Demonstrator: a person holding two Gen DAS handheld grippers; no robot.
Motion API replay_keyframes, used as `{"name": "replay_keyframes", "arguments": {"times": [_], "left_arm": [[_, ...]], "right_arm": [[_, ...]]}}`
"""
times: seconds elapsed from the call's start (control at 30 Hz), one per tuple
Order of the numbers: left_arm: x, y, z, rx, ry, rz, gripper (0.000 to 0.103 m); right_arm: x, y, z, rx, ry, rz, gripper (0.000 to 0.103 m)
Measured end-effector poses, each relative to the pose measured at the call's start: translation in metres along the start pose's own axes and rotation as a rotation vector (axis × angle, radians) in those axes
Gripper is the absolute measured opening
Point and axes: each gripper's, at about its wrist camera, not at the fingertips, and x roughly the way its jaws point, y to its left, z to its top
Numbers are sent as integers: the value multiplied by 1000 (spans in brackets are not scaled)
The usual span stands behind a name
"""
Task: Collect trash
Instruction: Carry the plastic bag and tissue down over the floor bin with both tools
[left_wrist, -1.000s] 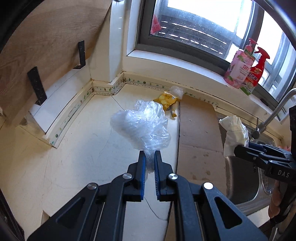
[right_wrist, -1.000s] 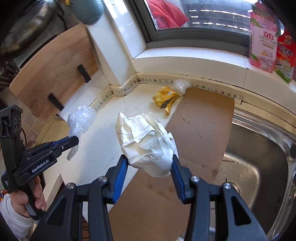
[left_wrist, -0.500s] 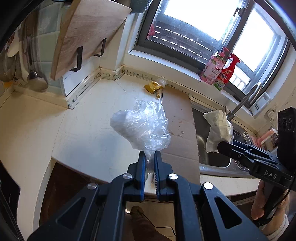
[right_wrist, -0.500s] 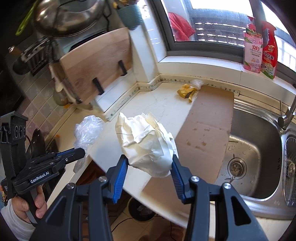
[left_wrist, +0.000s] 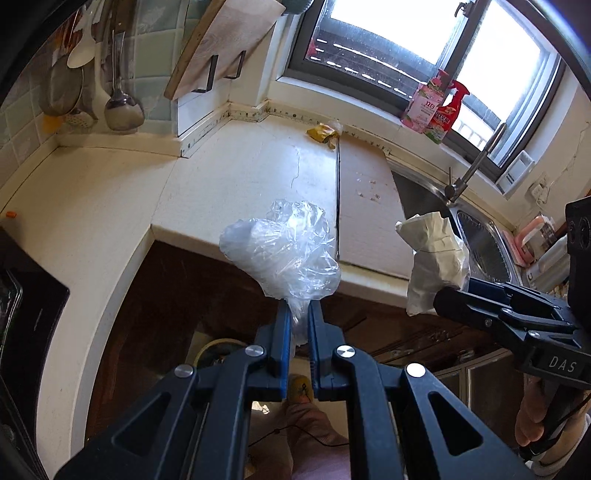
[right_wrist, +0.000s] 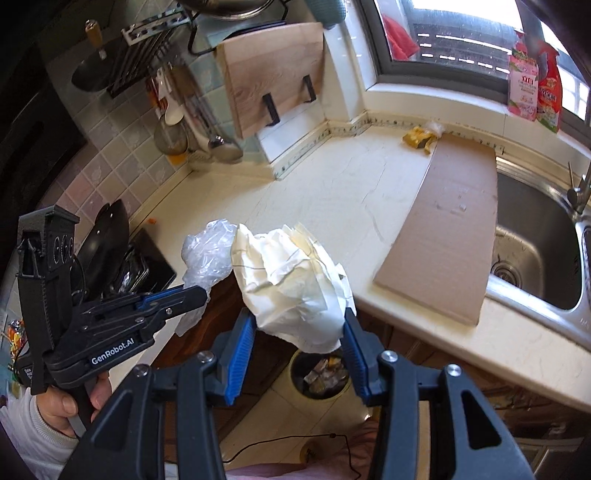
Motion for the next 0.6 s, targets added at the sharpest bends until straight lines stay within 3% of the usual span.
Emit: {"name": "replay_keyframes", "arguments": {"times": [0.27,0.6], "left_arm": [[28,25,-50,-8,96,12,6],[99,56,-98,-83,249,38,7]], "right_arm": [[49,15,-46,27,138,14,46],[133,-7,-85,72,269,36,46]]}}
